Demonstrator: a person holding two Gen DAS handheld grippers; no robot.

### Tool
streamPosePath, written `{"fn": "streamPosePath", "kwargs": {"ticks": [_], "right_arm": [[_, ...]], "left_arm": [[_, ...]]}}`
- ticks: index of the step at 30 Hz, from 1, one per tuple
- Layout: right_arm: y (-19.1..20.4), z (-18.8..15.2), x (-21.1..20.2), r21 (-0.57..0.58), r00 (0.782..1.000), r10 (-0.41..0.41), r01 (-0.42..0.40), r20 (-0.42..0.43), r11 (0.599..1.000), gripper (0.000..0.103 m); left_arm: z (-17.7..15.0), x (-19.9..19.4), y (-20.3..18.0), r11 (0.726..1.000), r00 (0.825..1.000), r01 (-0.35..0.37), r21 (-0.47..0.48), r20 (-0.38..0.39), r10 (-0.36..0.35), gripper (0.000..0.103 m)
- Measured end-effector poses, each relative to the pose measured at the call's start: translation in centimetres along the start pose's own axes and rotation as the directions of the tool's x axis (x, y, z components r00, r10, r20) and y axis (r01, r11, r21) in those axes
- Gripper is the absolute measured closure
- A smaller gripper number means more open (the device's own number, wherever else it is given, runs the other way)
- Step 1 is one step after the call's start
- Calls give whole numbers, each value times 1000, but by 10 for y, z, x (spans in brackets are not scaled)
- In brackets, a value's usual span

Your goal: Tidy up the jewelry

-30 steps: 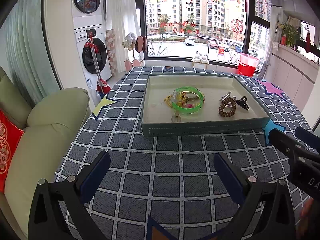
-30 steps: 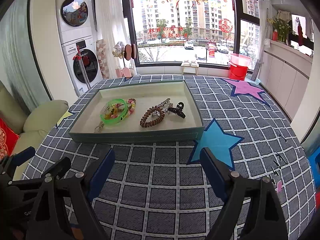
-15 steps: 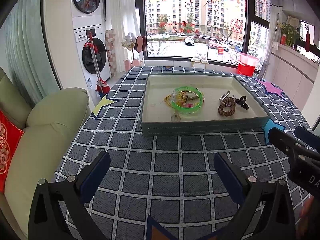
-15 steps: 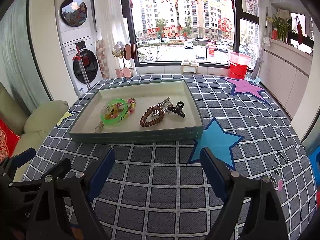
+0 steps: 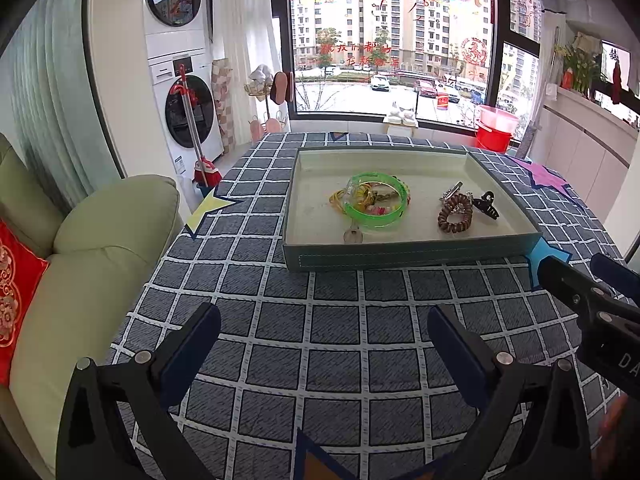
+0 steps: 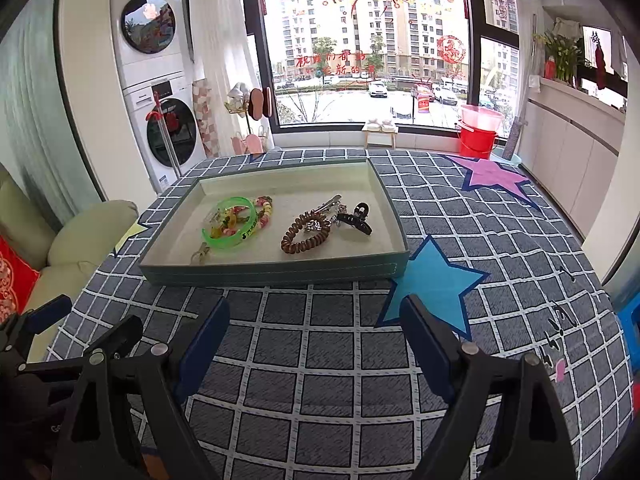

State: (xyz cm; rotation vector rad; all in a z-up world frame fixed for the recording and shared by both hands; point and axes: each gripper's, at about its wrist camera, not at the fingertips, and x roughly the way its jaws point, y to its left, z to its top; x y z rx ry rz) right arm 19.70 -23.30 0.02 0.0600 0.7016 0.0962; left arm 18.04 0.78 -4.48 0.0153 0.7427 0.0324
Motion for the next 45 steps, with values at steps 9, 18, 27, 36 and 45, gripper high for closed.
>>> {"fn": "streamPosePath", "kwargs": {"ticks": [9,18,27,36,45], "right_arm": [[0,0,0,1,1000,0,0,1,1000,14],[-1,0,0,2,1000,1,-1,0,1000,14],[0,0,-1,1,1000,1,-1,2,1000,14],[1,0,-1,2,1000,2,-2,4,1000,14],[3,1,-3,1,1000,3,-3,5,1000,14]], "left_arm": [[0,0,0,1000,1000,0,0,-1,0,0],[0,0,0,1000,1000,-2,1,-1,2,0],[0,-1,0,1000,1000,-1,0,0,1,0],[0,-1,1,1000,1000,-3,2,2,3,0],[1,-2,3,1000,1000,-10,-6,1,10,0]]}}
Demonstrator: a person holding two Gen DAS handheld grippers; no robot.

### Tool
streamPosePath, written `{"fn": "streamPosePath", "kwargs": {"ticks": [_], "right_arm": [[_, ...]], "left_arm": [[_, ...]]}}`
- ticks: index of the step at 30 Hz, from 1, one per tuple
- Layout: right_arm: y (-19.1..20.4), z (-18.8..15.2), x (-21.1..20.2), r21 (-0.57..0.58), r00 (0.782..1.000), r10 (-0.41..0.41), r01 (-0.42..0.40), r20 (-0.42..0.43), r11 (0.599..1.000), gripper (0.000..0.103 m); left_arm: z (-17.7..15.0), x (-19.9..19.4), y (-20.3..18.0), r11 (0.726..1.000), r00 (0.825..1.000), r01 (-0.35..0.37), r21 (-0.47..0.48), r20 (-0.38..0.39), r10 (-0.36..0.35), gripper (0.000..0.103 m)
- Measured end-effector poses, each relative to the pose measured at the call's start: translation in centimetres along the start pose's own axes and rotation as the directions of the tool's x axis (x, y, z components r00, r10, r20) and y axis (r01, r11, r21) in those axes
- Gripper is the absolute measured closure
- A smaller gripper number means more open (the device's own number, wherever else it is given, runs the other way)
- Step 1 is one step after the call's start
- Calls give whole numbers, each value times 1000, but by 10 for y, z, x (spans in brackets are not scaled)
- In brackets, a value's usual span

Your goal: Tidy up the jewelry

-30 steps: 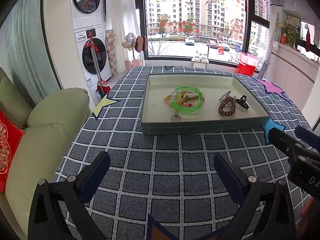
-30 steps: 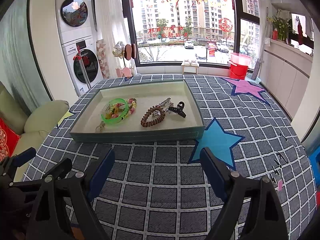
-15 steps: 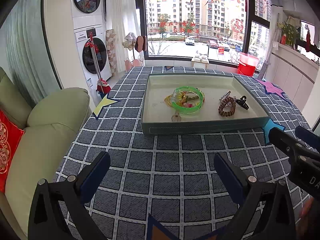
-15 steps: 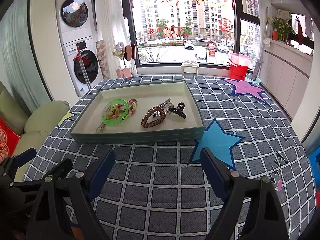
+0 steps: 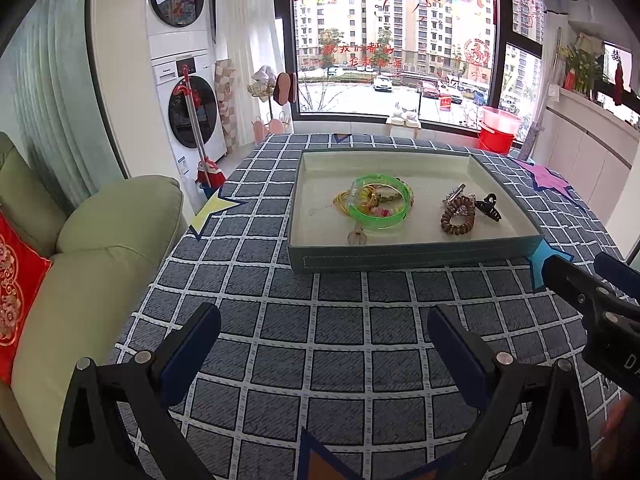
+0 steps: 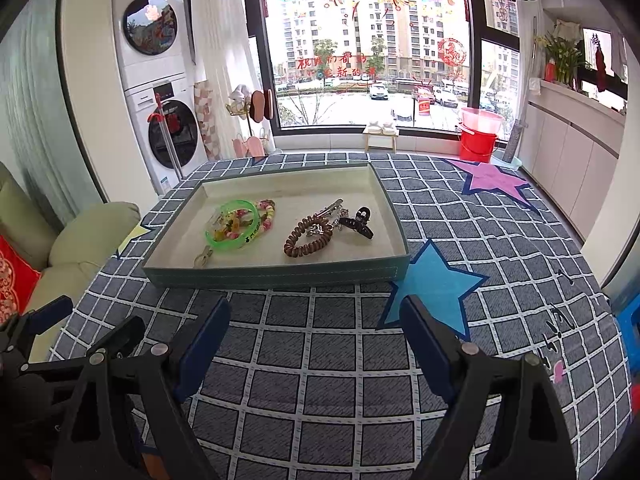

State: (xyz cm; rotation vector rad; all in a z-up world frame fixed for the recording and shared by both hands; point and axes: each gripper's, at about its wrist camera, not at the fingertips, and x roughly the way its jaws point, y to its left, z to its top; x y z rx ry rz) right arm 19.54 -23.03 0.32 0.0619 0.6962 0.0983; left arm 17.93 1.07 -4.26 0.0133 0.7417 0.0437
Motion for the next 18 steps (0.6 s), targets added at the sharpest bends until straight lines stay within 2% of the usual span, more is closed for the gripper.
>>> {"fn": "streamPosePath", "kwargs": {"ticks": [18], "right_arm": [[2,0,0,-1,1000,-1,1,-1,1000,14]], "left_arm": [[0,-1,-3,1000,1000,10,5,6,-10,0]]}}
